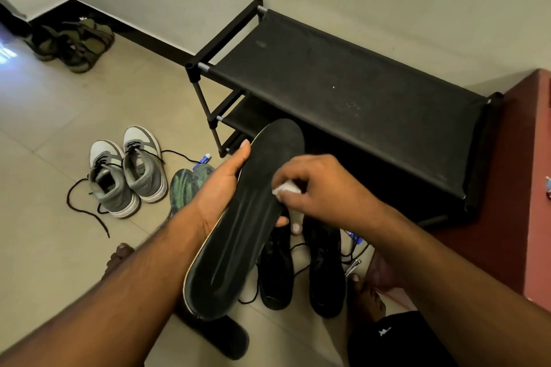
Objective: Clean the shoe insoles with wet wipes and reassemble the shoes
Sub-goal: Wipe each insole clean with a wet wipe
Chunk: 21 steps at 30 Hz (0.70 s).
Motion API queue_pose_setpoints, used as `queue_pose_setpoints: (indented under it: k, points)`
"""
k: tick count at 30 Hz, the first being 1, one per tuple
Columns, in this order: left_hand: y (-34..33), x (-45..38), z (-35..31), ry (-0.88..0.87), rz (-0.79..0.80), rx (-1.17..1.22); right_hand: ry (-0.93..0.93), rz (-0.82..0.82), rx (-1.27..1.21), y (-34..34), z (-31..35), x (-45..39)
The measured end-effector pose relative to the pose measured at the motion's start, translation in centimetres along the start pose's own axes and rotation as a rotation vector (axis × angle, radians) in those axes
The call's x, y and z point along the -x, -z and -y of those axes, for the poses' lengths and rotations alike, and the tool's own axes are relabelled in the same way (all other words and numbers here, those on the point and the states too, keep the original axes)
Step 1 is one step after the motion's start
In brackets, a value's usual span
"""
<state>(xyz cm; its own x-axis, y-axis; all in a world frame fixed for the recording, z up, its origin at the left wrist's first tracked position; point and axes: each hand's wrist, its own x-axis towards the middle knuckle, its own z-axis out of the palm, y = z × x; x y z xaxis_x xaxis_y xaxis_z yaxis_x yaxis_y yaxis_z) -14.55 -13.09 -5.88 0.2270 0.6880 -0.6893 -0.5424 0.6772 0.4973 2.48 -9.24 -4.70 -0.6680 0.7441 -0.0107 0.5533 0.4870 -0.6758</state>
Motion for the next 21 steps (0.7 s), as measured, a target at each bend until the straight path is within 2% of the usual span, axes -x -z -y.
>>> queue_pose_setpoints:
  k: [2,3,7,9,11,16,18,21]
  points:
    - [0.4,-0.2,-0.1,-0.026,-0.030,0.030,-0.006,0.141,-0.088,-0.2,0.6,0.1]
    - [0.5,-0.2,0.0,-0.020,-0.028,0.033,-0.028,0.143,-0.104,-0.1,0.6,0.0]
    - [-0.3,0.0,0.5,0.054,0.050,-0.004,-0.179,-0.192,-0.047,1.1,-1.1,-0.7]
    - [-0.7,0.0,0.7,0.049,0.069,-0.018,-0.222,-0.253,-0.008,1.5,-1.7,-0.8]
    - [-0.8,-0.1,0.7,0.017,0.061,-0.014,-0.165,-0.206,-0.022,1.1,-1.3,-0.5]
    - [-0.3,-0.5,0.4,-0.085,-0.021,0.097,0.042,0.180,-0.126,-0.6,2.0,0.4]
    - [-0.1,-0.6,0.5,-0.098,-0.031,0.101,0.038,0.171,-0.128,-0.4,1.7,0.2]
    - [-0.1,-0.5,0.7,-0.081,0.006,0.021,-0.046,-0.042,-0.040,0.2,0.2,-0.3]
